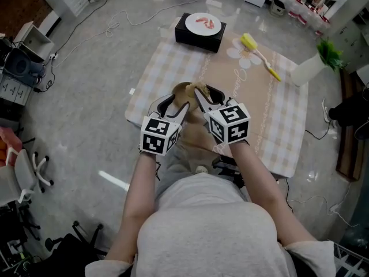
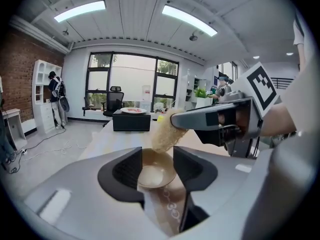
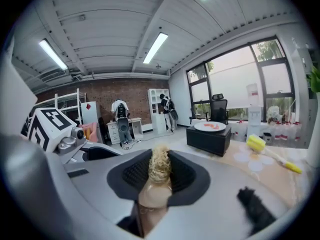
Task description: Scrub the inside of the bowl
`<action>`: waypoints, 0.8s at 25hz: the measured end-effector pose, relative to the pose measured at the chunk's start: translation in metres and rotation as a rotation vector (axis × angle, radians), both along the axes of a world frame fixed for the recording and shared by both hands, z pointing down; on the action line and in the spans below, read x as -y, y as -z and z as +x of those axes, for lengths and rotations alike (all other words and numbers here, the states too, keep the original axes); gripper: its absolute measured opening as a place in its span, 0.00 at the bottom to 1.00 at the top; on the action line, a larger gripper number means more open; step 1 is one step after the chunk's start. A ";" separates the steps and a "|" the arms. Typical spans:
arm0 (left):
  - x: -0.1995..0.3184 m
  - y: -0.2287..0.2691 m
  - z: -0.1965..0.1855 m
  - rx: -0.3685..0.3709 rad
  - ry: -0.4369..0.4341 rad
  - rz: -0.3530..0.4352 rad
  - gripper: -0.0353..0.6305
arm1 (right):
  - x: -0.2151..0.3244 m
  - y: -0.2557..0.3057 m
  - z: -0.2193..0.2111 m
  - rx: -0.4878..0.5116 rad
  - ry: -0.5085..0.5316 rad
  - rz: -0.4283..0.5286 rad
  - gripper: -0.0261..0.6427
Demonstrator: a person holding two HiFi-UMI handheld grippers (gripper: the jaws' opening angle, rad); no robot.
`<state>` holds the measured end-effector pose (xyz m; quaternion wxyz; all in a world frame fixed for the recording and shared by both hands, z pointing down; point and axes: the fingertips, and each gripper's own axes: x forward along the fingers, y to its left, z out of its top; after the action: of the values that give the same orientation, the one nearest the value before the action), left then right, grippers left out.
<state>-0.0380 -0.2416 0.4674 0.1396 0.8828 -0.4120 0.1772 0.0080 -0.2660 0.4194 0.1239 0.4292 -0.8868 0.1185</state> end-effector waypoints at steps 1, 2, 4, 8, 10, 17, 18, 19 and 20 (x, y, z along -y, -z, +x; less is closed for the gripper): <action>-0.001 0.003 0.001 0.002 0.008 0.005 0.32 | -0.002 0.003 0.001 0.005 -0.002 0.011 0.19; -0.002 0.006 0.002 0.007 0.016 0.015 0.27 | -0.003 0.007 0.002 0.010 -0.003 0.021 0.19; -0.003 0.013 0.004 0.019 0.033 0.044 0.18 | -0.007 0.012 0.004 0.019 -0.003 0.041 0.19; -0.006 0.030 0.004 0.033 0.088 0.127 0.06 | -0.017 0.018 0.009 0.030 0.002 0.064 0.19; -0.008 0.036 0.005 0.033 0.116 0.162 0.06 | -0.023 0.019 0.013 0.039 0.000 0.073 0.19; -0.014 0.059 0.004 -0.013 0.225 0.284 0.06 | -0.046 0.026 0.016 0.033 0.011 0.170 0.19; -0.016 0.062 0.004 -0.017 0.233 0.298 0.06 | -0.049 0.028 0.017 0.030 0.012 0.184 0.18; -0.017 0.064 0.004 -0.016 0.238 0.310 0.06 | -0.052 0.029 0.017 0.030 0.013 0.196 0.18; -0.020 0.065 0.005 -0.013 0.242 0.319 0.06 | -0.055 0.031 0.019 0.033 0.013 0.205 0.18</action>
<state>-0.0328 -0.2216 0.4022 0.0208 0.8389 -0.5370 0.0859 0.0266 -0.2111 0.3887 0.0654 0.4318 -0.8990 0.0337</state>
